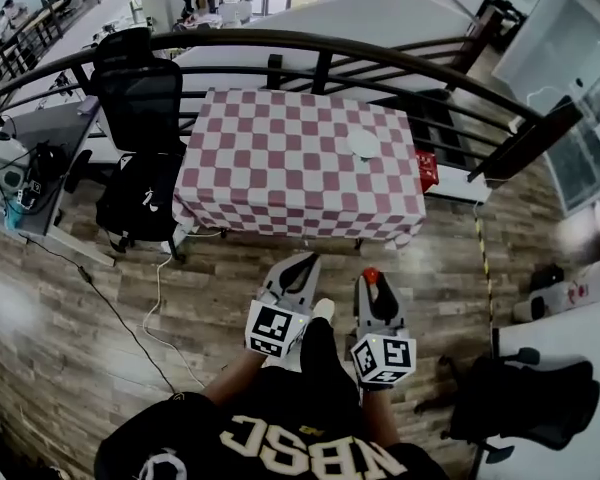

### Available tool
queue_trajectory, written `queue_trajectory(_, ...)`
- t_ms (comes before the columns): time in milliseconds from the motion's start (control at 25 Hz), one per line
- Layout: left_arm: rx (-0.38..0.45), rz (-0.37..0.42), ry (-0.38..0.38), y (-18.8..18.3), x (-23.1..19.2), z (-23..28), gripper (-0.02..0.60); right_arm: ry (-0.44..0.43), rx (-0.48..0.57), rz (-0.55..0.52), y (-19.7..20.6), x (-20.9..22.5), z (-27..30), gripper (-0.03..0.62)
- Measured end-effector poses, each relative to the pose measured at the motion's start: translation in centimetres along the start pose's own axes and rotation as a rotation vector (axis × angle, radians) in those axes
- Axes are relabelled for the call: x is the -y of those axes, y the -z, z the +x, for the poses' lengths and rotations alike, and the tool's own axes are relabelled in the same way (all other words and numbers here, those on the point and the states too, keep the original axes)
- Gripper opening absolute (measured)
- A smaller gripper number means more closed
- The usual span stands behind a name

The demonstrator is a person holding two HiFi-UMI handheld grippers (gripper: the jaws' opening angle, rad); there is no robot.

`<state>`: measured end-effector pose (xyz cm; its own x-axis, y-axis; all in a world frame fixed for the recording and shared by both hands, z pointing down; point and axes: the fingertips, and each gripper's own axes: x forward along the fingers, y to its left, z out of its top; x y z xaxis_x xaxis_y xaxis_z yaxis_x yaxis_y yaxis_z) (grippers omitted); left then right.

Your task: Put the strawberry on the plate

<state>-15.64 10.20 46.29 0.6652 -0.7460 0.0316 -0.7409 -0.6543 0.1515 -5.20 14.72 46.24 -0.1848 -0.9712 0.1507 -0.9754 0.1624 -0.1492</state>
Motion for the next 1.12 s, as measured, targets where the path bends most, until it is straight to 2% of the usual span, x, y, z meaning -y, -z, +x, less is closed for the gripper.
queue_trajectory(120, -0.020, 0.014, -0.029, 0.2, -0.9, 2.6, 0.009, -0.038, 0.015, 0.015, -0.6, 1.5, 2.7, 0.149)
queue_trajectory(240, -0.012, 0.048, -0.045, -1.1, -1.5, 6.3, 0.009, -0.080, 0.045, 0.024, -2.1, 3.7, 6.0, 0.149)
queue_trajectory(600, 0.023, 0.126, -0.066, -4.7, -0.5, 19.3, 0.009, -0.115, 0.144, 0.028, -8.8, 13.8, 14.4, 0.149)
queue_trajectory(800, -0.014, 0.110, -0.056, -3.6, 1.0, 24.7, 0.009, -0.110, 0.131, 0.061, -8.8, 18.6, 16.3, 0.149)
queue_trajectory(960, -0.053, 0.128, -0.042, -1.8, 2.7, 27.5, 0.009, -0.096, 0.109, 0.121, -7.5, 22.3, 17.6, 0.149)
queue_trajectory(1120, -0.081, 0.104, -0.052, -0.9, 2.7, 29.4, 0.009, -0.107, 0.087, 0.144, -6.6, 23.8, 18.6, 0.149)
